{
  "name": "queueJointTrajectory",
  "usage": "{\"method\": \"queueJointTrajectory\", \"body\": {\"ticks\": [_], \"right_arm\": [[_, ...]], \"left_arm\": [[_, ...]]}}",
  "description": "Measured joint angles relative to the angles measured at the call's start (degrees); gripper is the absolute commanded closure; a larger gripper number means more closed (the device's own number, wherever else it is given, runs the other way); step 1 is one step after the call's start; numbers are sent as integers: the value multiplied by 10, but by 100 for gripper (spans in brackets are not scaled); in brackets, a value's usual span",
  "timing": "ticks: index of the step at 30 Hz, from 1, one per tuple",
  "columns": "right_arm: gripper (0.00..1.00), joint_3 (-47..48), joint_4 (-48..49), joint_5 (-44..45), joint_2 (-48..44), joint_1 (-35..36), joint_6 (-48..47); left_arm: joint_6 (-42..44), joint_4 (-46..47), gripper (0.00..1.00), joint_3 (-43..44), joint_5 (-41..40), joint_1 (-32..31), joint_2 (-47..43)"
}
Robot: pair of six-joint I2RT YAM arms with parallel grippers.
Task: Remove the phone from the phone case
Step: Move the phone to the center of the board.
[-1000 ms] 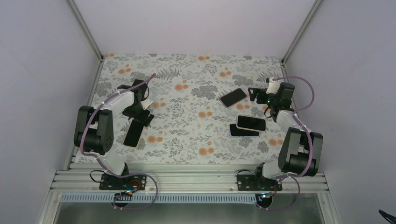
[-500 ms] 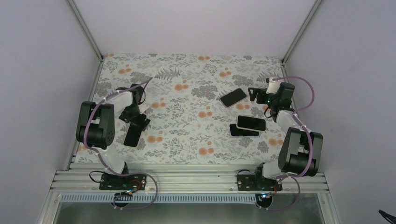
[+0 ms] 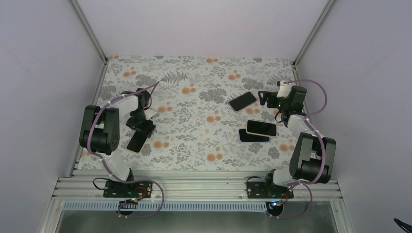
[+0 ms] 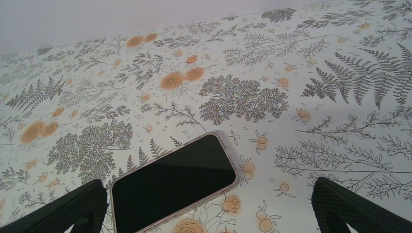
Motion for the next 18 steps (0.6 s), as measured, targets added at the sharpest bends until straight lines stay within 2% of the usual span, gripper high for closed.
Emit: {"method": "queueJointTrajectory", "body": {"ticks": [7, 18], "right_arm": [[1, 0, 0, -1, 0, 0, 0], [1, 0, 0, -1, 0, 0, 0]], "left_arm": [[-2, 5, 43, 41, 21, -38, 27], [1, 55, 42, 143, 11, -192, 96]]}}
